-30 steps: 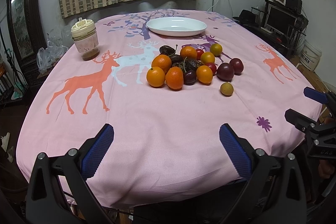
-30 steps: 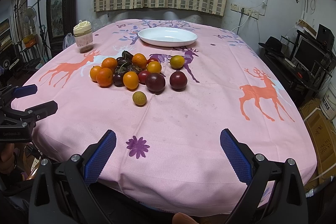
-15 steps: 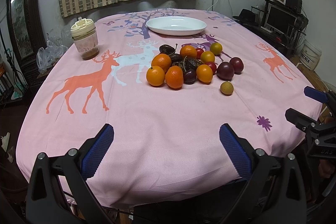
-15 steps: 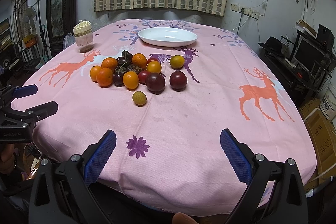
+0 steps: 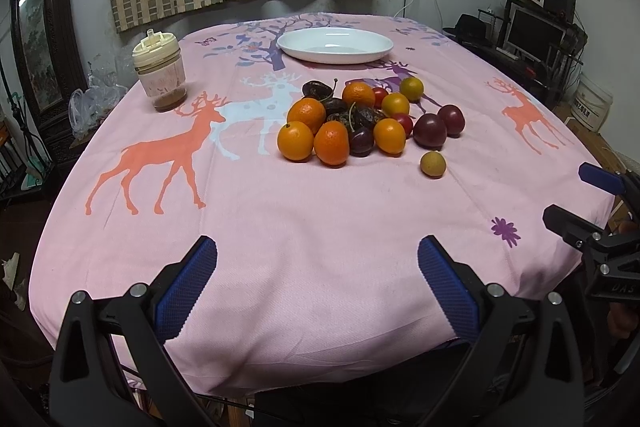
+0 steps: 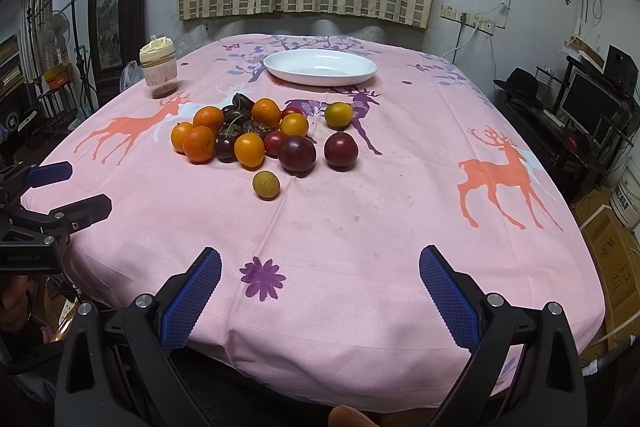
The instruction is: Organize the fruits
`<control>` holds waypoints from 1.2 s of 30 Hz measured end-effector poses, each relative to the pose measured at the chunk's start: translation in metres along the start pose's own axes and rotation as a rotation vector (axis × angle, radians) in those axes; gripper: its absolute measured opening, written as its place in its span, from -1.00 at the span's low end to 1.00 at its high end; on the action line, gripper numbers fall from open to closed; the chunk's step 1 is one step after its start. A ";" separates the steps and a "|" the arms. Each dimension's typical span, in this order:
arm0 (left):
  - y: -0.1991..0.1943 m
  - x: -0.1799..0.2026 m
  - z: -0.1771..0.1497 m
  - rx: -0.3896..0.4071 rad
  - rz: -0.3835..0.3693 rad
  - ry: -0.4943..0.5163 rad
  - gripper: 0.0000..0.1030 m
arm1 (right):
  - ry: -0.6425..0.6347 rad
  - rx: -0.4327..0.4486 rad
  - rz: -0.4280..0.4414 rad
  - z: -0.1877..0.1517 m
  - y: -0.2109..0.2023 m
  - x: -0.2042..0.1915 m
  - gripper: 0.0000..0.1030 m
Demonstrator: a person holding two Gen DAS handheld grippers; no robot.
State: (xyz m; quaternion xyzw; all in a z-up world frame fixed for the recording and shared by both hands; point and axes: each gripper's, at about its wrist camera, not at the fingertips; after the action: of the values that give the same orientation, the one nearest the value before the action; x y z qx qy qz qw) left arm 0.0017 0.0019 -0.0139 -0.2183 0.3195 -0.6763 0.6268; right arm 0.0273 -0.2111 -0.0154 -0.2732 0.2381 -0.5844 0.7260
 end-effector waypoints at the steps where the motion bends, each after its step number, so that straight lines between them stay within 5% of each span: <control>1: 0.000 0.000 0.000 -0.001 0.000 0.000 0.91 | 0.000 -0.003 0.001 0.000 0.001 0.000 0.93; 20: 0.021 -0.012 -0.004 -0.030 -0.017 -0.013 0.91 | 0.004 -0.033 0.074 0.004 0.028 -0.005 0.93; 22: 0.024 -0.017 -0.005 -0.032 -0.016 -0.027 0.91 | 0.010 -0.044 0.094 0.010 0.040 -0.007 0.78; 27: 0.038 -0.035 -0.006 -0.047 -0.024 -0.064 0.91 | 0.031 -0.124 0.184 0.025 0.081 -0.015 0.04; 34: 0.057 -0.053 0.004 -0.049 -0.076 -0.074 0.91 | -0.005 -0.170 0.225 0.043 0.119 -0.033 -0.16; 36: 0.062 -0.059 0.012 -0.040 -0.090 -0.070 0.91 | -0.018 -0.185 0.217 0.045 0.127 -0.036 -0.48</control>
State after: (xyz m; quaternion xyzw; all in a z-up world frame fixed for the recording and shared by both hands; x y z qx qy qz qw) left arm 0.0614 0.0573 -0.0432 -0.2688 0.3007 -0.6893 0.6019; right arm 0.1412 -0.1491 -0.0668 -0.3169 0.3123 -0.4756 0.7588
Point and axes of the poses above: each gripper's, at about its wrist camera, not at the fingertips, and y roughly the way its jaws point, x to its right, z to its top, and after that the axes turned 7 degrees about y, right-handed
